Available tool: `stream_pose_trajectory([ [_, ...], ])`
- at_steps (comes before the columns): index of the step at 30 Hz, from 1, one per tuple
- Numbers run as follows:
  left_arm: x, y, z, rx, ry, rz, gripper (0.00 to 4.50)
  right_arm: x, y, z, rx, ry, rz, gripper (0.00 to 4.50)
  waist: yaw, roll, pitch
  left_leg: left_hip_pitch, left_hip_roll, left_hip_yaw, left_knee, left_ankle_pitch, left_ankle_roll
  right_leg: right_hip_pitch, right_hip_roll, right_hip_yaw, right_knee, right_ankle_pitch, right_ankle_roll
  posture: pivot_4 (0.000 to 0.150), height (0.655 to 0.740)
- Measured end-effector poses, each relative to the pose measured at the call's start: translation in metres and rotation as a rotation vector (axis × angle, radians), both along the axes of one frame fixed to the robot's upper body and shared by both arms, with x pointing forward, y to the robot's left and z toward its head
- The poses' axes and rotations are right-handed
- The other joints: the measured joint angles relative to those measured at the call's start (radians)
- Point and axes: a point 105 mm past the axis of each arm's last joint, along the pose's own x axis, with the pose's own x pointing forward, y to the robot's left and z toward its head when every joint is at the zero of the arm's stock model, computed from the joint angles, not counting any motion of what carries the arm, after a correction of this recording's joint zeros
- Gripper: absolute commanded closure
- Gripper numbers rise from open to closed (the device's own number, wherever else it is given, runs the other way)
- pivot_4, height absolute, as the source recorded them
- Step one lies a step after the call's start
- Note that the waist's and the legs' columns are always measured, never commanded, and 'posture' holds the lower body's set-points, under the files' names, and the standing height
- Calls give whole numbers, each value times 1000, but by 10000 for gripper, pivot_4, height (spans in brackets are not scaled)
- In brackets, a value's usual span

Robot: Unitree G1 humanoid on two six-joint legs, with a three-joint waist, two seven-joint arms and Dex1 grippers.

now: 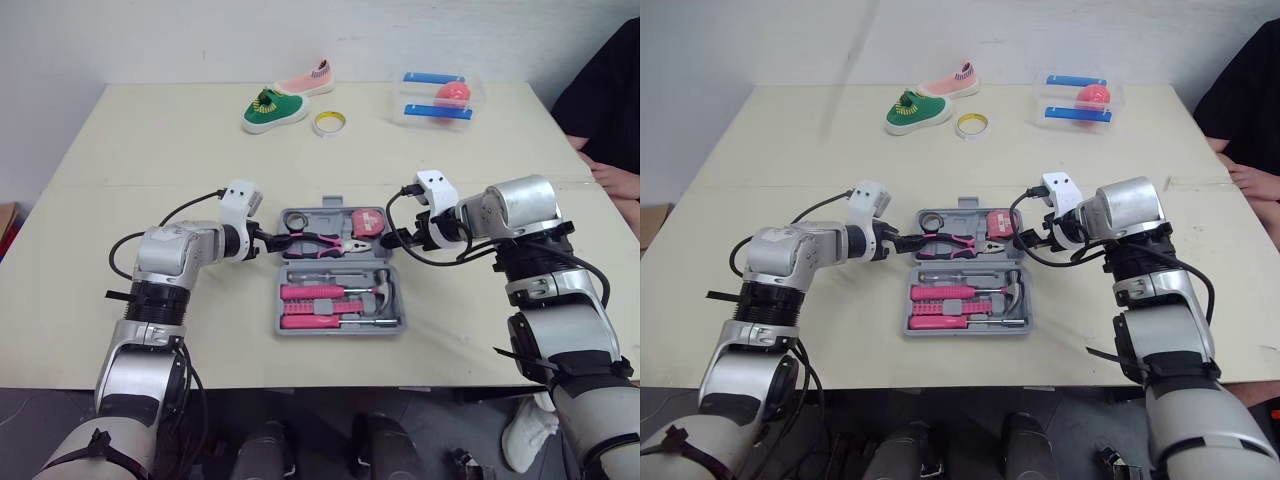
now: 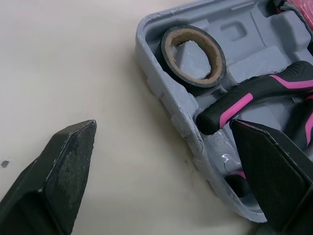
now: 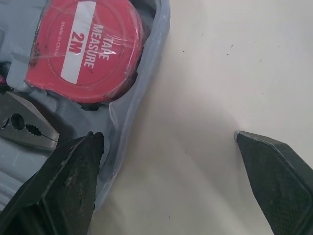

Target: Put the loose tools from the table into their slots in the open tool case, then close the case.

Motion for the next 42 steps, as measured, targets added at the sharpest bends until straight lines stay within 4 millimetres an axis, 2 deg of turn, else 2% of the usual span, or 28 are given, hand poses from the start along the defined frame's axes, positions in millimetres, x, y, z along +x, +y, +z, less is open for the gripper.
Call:
stream_pose_trajectory([
  [7,-8,-16,-5,-19,68,-79,32264,0,20,-3,88,28,15,43889,0,0,0,1,0,0,0,0,0,1,0,0,0,0,0,1500,7400],
  [8,-9,-18,-5,-22,72,-85,37304,0,19,-1,105,28,11,45000,0,0,0,1,0,0,0,0,0,1,0,0,0,0,0,1500,7400],
  [10,-8,-16,-3,-31,70,-69,43375,-1,20,1,130,24,8,45000,0,0,0,2,0,0,0,0,0,1,0,1,0,0,0,1500,7400],
  [16,-7,-12,-3,-89,26,-37,44950,-4,20,2,164,-28,0,45000,0,0,-1,2,0,-1,0,1,-1,1,0,1,2,0,0,1500,7400],
  [25,-3,-6,14,-174,-300,-18,44982,-15,16,14,192,-510,170,45000,1,0,0,0,-1,1,-3,1,0,-1,0,0,-2,1,1,1500,7400],
  [28,-11,-3,13,-98,-501,-66,44982,-27,12,10,88,-765,301,45000,2,0,0,0,-1,2,-5,0,0,-1,0,0,-5,1,1,1500,7400],
  [31,-19,0,5,-18,-639,-113,44982,-35,10,-1,-4,-907,384,45000,-1,0,0,1,-1,3,-4,0,0,-1,0,0,-4,1,1,1500,7400],
  [35,-36,8,-1,182,-851,-212,44982,-49,8,-8,-196,-1168,536,45000,-1,0,0,4,0,4,-3,0,0,1,-1,1,-6,1,1,1500,7400],
  [39,-49,10,-6,264,-971,-263,44982,-62,2,-17,-352,-1323,632,45000,0,0,0,5,0,4,-3,0,1,2,-4,0,-5,1,1,1500,7400],
  [42,-55,13,-9,312,-1012,-292,44982,-68,2,-24,-390,-1381,661,45000,1,0,0,6,0,4,-3,0,1,3,-4,0,-3,1,1,1500,7400],
])
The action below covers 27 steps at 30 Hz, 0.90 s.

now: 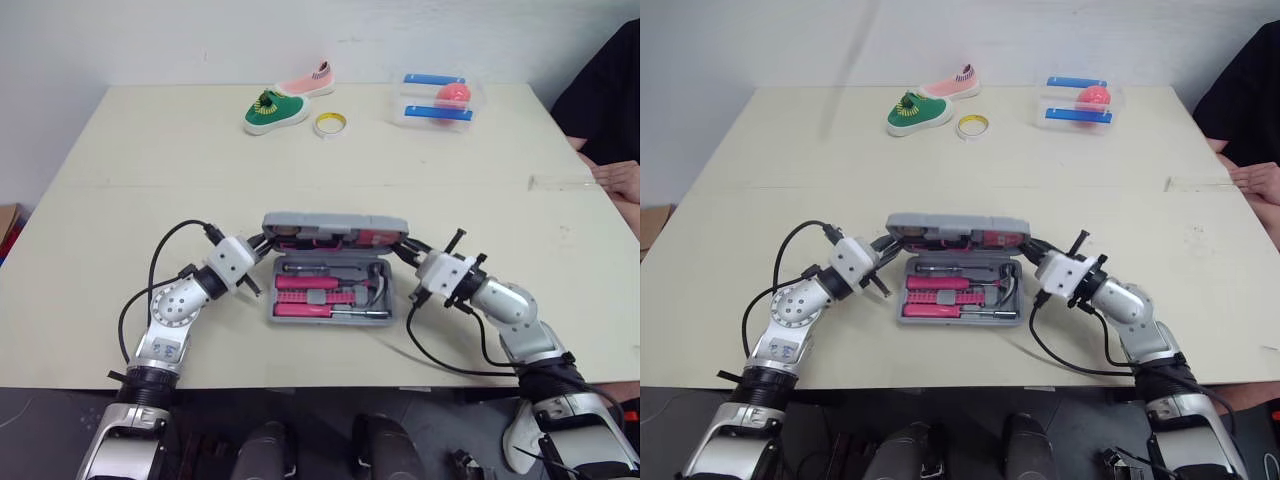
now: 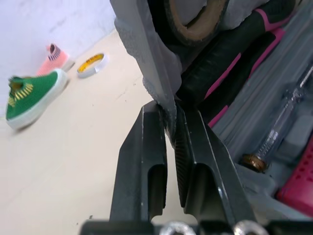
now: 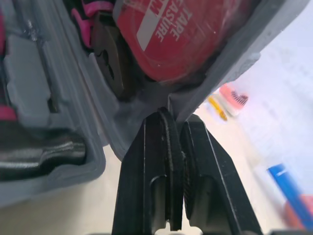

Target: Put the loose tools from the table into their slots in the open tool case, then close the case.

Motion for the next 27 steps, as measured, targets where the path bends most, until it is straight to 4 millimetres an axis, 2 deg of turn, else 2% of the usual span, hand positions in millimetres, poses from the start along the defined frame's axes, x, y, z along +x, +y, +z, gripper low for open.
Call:
stream_pose_trajectory([
  [1,-1,0,0,-9,0,-3,44982,-1,0,-1,4,-2,7,45000,0,0,0,1,0,0,0,0,0,1,0,0,0,0,0,1500,7400],
  [2,-3,1,-1,-25,8,-8,41413,-3,0,-3,12,0,16,41197,-1,0,0,3,0,0,0,0,0,3,0,0,0,0,0,1500,7400],
  [4,-7,0,-2,-29,13,-25,33649,-7,-1,-5,-9,-2,34,32481,-1,0,0,4,0,0,0,0,1,4,0,0,0,0,0,1500,7400],
  [7,-13,21,-6,20,21,13,19969,-14,-24,-24,-146,32,7,17398,-1,0,0,4,1,0,0,-1,1,4,-1,0,-1,0,0,1500,7400],
  [9,-21,45,-11,30,54,61,19254,-22,-33,-31,-195,28,7,7455,-7,0,0,6,2,1,-2,-1,0,4,-2,2,-1,0,0,1500,7400],
  [10,-26,54,-13,36,66,78,19254,-24,-36,-28,-206,9,7,2633,-12,0,0,7,2,2,-2,-1,0,4,-2,3,-1,-1,-1,1500,7400],
  [11,-30,60,-14,52,73,84,19254,-24,-40,-26,-218,-4,0,230,-13,0,0,8,3,2,-2,-1,-1,5,-2,2,-1,-1,-1,1500,7400],
  [13,-41,76,-17,87,103,112,19254,-26,-51,-23,-243,-21,-27,230,-11,0,0,9,3,2,-2,-2,-1,7,-2,2,-3,-1,-2,1500,7400],
  [17,-67,128,-28,-34,271,266,19254,-31,-78,-29,-234,46,-103,230,-11,0,0,12,4,-1,-1,-5,0,13,-3,4,-6,-2,-3,1500,7400],
  [19,-74,133,-23,-81,313,267,19254,-30,-84,-29,-213,84,-125,230,0,-1,0,12,4,-6,1,-7,-1,16,-3,4,-7,-2,-3,1500,7400],
  [22,-79,130,-12,-116,342,229,19254,-30,-88,-30,-150,170,-146,230,7,-1,0,12,3,-8,1,-10,-6,18,-4,4,-7,-1,-3,1500,7400],
  [23,-78,130,-8,-137,344,225,19254,-31,-88,-31,-117,220,-147,4107,7,-1,0,12,3,-8,1,-10,-5,18,-4,4,-7,-2,-3,1500,7400],
  [24,-77,130,-6,-147,347,221,19254,-32,-87,-32,-97,253,-142,5606,7,-1,0,12,4,-9,1,-9,-5,18,-4,4,-6,-2,-4,1500,7400],
  [27,-69,126,2,-185,357,203,19254,-41,-74,-36,-12,403,-78,17693,5,-1,0,12,5,-9,0,-7,-2,17,-2,2,-6,-3,-6,1500,7400],
])
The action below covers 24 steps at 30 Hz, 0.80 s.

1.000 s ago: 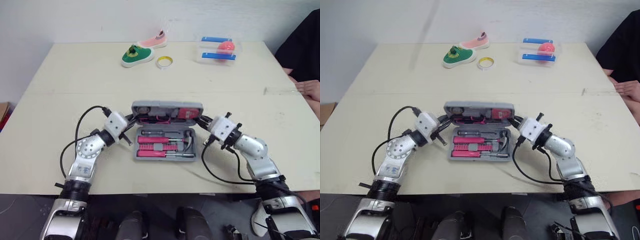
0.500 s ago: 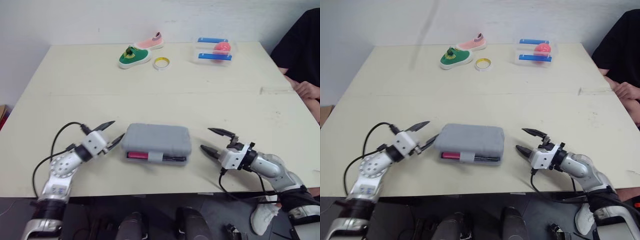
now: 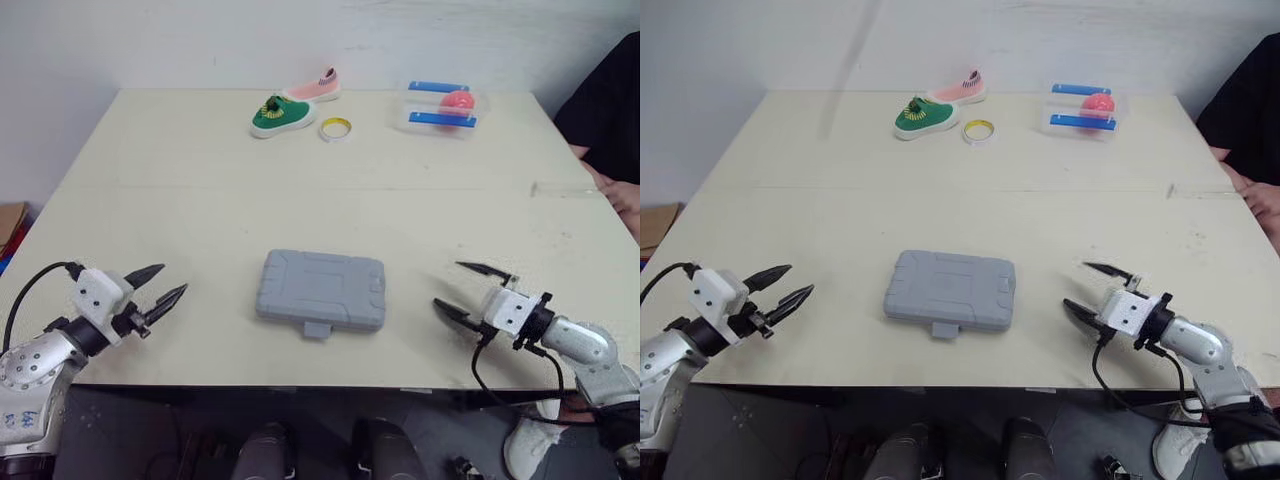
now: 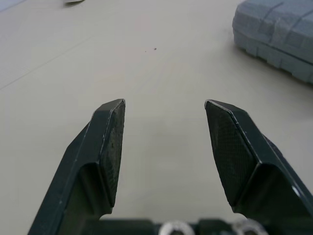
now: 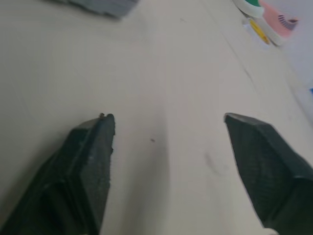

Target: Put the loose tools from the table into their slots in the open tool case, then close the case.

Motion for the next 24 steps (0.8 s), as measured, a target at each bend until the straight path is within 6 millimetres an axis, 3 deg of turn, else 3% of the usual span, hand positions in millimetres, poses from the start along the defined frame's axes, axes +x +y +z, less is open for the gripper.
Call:
stream_pose_trajectory([
  [2,3,-6,6,-5,-8,-23,19254,-4,7,3,36,48,31,28224,-4,0,0,0,0,1,0,0,0,0,0,0,0,0,0,1500,7400],
  [5,15,-23,14,-20,-20,-87,28145,-20,20,-2,75,183,103,44239,0,1,0,0,0,1,0,0,0,0,0,0,0,0,0,1500,7400],
  [9,39,-51,22,-11,-28,-163,44587,-45,50,-7,95,344,240,45000,16,1,0,0,-1,1,1,0,0,-1,0,-1,1,0,0,1500,7400],
  [15,76,-81,22,-4,-6,-218,44587,-61,70,-16,61,497,315,45000,27,0,1,-1,-1,1,1,0,0,-2,1,-2,0,0,0,1500,7400],
  [18,100,-96,15,5,50,-236,44587,-58,80,-18,62,516,331,45000,31,-1,1,-2,-3,2,2,0,1,-2,3,-7,1,1,1,1500,7400],
  [24,124,-117,-1,26,114,-254,44587,-52,93,-24,27,527,349,45000,21,-5,3,-3,-4,4,4,-1,3,-2,4,-7,1,1,2,1500,7400],
])
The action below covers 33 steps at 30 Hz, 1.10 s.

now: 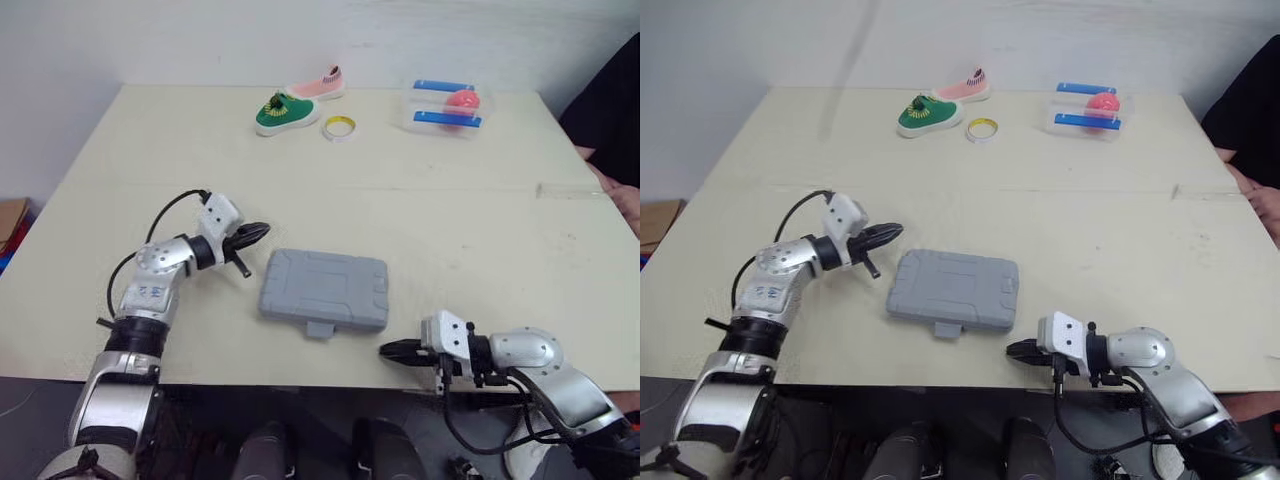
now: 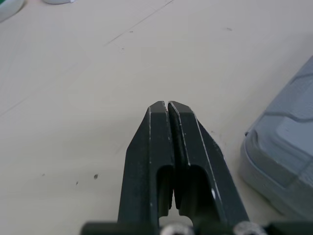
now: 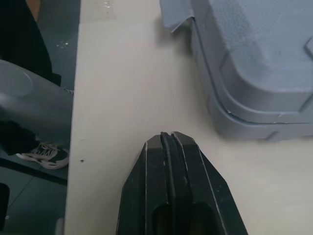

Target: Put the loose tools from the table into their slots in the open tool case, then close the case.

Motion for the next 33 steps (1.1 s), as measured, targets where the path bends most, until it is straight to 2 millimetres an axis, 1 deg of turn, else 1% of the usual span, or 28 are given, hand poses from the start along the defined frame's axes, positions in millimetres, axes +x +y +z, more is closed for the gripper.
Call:
stream_pose_trajectory([
  [3,4,-9,-12,14,45,-17,44587,7,8,0,15,-23,-7,45000,0,-1,0,0,1,0,1,0,0,0,0,0,1,0,0,1500,7400],
  [6,0,-12,-21,7,74,-72,44587,9,12,-1,33,-31,-25,45000,-2,-1,0,0,1,0,1,0,0,0,0,0,1,0,0,1500,7400],
  [9,-7,-15,-25,3,97,-138,44587,13,14,-1,37,-57,-38,45000,-1,-3,0,0,1,0,2,0,0,0,-1,0,2,0,0,1500,7400],
  [12,-24,-16,-29,2,121,-237,44587,24,14,0,35,-91,-56,45000,-6,-3,0,0,1,0,3,0,0,0,-2,1,2,0,0,1500,7400],
  [14,-46,-16,-36,-10,147,-307,44587,35,8,2,24,-129,-71,45000,-9,-3,0,0,1,-1,3,0,-1,1,-3,2,2,0,0,1500,7400],
  [15,-48,-17,-37,-14,152,-315,44587,36,6,2,21,-134,-77,45000,-9,-3,0,0,1,-1,4,0,-1,1,-3,2,2,0,0,1500,7400],
  [17,-60,-18,-39,-24,177,-330,44587,45,-2,4,2,-166,-95,45000,-4,-3,0,0,1,-2,5,0,0,2,-4,2,2,0,0,1500,7400],
  [19,-71,-13,-41,-5,181,-327,44587,52,-4,5,-1,-182,-102,45000,-3,-3,0,1,1,-2,5,-1,0,2,-4,4,2,0,0,1500,7400],
  [20,-78,-12,-45,1,188,-322,44587,59,-7,7,-1,-190,-120,45000,-4,-3,0,2,1,-2,5,-1,0,3,-5,5,2,0,0,1500,7400],
  [23,-84,-13,-50,-9,196,-288,44587,77,-15,11,-11,-211,-175,45000,1,-3,0,1,2,-3,5,-1,0,3,-5,7,2,0,0,1500,7400],
  [25,-84,-11,-48,-23,184,-241,44587,83,-22,13,-23,-228,-196,45000,5,-3,0,1,2,-4,5,-3,-4,3,-6,6,2,0,-1,1500,7400],
  [27,-85,-8,-40,-55,153,-209,44587,84,-29,14,-40,-247,-201,45000,6,-3,0,0,1,-4,5,-3,-3,3,-6,6,1,1,-1,1500,7400],
  [30,-95,-9,-28,-88,106,-236,44587,84,-47,15,-59,-261,-244,45000,6,-3,0,0,1,-4,5,-5,-3,4,-7,6,-1,1,0,1500,7400],
  [31,-99,-9,-23,-87,79,-252,44587,83,-57,15,-53,-259,-278,45000,7,-3,0,0,0,-4,5,-5,-3,4,-7,6,-1,1,0,1500,7400],
  [33,-100,-4,-10,-98,31,-249,44587,79,-71,15,-20,-241,-331,45000,9,-3,0,0,0,-4,5,-5,-3,4,-7,6,-1,1,0,1500,7400],
])
